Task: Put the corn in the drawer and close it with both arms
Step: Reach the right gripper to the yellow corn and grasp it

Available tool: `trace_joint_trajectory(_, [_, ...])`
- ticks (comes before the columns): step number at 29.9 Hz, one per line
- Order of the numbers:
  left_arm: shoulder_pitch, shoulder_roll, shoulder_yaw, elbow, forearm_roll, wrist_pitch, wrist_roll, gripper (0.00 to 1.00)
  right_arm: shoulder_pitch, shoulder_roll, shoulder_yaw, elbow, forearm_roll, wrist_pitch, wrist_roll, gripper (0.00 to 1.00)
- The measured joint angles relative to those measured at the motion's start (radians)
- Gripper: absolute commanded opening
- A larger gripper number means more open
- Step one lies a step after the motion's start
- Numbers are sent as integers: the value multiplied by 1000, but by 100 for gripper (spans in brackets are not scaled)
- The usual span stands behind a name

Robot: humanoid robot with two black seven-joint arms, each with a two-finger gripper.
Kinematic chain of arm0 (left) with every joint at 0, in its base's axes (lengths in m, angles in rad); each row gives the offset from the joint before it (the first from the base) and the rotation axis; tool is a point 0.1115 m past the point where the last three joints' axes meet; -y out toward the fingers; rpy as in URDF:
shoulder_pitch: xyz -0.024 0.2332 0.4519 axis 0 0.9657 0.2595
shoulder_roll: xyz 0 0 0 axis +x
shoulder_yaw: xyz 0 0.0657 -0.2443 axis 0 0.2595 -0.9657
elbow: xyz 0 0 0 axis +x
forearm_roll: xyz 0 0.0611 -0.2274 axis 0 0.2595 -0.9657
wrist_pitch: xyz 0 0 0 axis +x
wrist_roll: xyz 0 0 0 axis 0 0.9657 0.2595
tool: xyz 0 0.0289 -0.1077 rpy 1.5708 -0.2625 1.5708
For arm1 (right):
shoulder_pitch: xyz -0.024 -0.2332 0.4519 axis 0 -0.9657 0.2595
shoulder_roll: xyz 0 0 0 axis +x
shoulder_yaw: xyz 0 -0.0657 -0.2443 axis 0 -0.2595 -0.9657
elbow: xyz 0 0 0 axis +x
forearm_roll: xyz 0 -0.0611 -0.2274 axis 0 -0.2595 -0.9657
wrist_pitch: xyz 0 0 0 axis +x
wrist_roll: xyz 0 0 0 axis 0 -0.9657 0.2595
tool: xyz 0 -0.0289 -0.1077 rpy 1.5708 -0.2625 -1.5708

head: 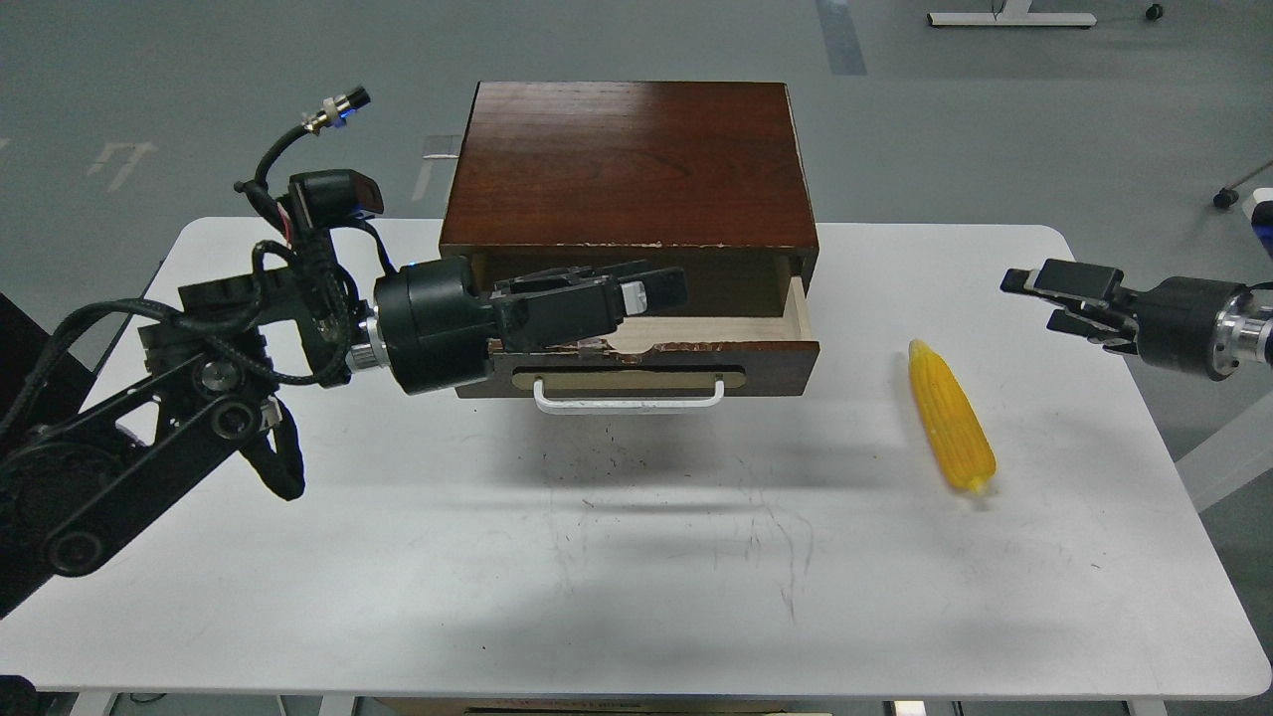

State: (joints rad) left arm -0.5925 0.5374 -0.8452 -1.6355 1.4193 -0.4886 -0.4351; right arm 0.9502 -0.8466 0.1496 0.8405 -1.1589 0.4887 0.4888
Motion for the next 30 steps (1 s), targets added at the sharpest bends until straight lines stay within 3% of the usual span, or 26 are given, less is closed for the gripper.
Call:
trace_joint_trajectory(6, [3,12,-10,2,-71,0,38,96,67,37,-130,6,-229,0,0,100])
trace_joint_trajectory(17, [8,11,-13,5,-79,0,41,96,140,159,-357,-56,-261,-51,0,97])
trace_joint_trajectory(20, [8,12,-13,5,-80,0,41,96,140,185,-387,-69,-262,-70,0,90])
trace_joint_trajectory(22, [8,12,-13,5,-80,0,41,96,140,196,-396,-71,-262,-82,0,79])
trace_joint_trajectory(23, [8,12,-13,5,-80,0,41,96,138,200,-398,-71,-262,-85,0,63])
trace_joint_trajectory(27, [7,12,-12,5,-79,0,41,96,128,205,-402,-71,-261,-89,0,29])
trace_joint_trajectory(30, [7,12,-13,5,-79,0,41,96,124,204,-407,-69,-260,-89,0,18])
